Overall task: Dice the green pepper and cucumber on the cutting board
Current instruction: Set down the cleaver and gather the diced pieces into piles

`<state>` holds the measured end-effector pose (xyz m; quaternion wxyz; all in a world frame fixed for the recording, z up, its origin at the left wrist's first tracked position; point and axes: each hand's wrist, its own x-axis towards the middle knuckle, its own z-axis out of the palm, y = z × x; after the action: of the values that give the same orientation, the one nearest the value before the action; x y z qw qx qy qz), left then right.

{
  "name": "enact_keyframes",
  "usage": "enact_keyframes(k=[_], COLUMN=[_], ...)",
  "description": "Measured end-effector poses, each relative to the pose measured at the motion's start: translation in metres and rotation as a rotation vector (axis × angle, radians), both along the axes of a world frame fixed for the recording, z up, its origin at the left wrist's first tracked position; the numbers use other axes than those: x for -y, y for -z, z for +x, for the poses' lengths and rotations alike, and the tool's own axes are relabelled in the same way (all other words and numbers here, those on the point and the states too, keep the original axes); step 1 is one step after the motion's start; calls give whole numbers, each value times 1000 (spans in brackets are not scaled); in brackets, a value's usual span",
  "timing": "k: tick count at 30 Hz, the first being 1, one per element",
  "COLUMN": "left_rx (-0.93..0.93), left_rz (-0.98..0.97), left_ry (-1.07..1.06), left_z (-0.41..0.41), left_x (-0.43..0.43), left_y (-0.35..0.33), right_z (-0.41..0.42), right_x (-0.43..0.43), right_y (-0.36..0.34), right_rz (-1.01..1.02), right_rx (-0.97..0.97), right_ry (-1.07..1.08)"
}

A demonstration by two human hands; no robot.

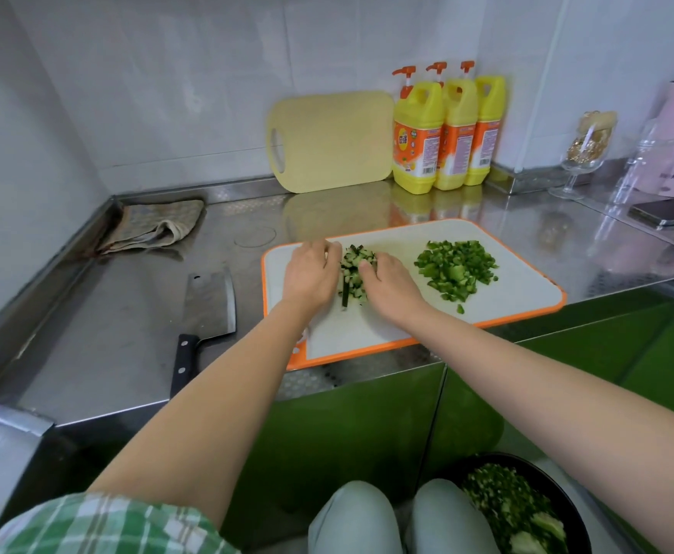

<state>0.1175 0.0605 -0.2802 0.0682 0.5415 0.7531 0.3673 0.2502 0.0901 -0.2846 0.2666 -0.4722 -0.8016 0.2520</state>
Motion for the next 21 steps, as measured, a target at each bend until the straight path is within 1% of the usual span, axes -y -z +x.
enact_keyframes(k=[3, 6, 9, 12, 15, 18, 19, 21], left_rx=[103, 216, 232, 205, 82, -83, -154, -302], left_rz=[0, 15, 57, 37, 47, 77, 27, -140], left_ry=[52, 50, 48, 66, 64, 45, 69, 132], left_z=[-2, -5, -11, -12, -16, -20, -21, -18], left_x=[8, 14, 14, 10, 7, 11, 14, 19], left_y=[5, 7, 8, 11, 14, 10, 7, -2], right_z=[-24, -31, -14, -3, -8, -6, -4, 0], right_x=[0, -3, -13, -18, -6, -2, -5, -10], right_y=[-1, -2, -12, -15, -15, -21, -22, -21], right_rz=[-25, -38, -4, -49, -117, -128, -133, -146], right_rx=[-27, -146, -198, -150, -96, -133, -131, -124], right_ry=[4, -22, 19, 29, -54, -76, -65, -35])
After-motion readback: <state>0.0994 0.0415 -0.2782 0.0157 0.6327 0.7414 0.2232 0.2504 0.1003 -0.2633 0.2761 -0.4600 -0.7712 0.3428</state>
